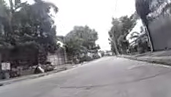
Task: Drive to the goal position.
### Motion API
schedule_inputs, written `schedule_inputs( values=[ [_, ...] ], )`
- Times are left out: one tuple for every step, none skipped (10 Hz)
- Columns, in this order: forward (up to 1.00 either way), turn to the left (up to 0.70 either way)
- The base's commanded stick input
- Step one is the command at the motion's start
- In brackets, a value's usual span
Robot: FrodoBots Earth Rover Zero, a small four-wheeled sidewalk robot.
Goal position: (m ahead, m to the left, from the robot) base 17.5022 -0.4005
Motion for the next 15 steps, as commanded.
schedule_inputs(
  values=[
    [1.00,0.00],
    [1.00,0.01],
    [1.00,0.02],
    [1.00,0.40],
    [1.00,0.40],
    [1.00,0.04],
    [1.00,0.01],
    [1.00,0.00],
    [1.00,0.00],
    [1.00,0.00],
    [1.00,0.00],
    [1.00,0.00],
    [1.00,0.00],
    [1.00,0.00],
    [1.00,0.00]
  ],
)
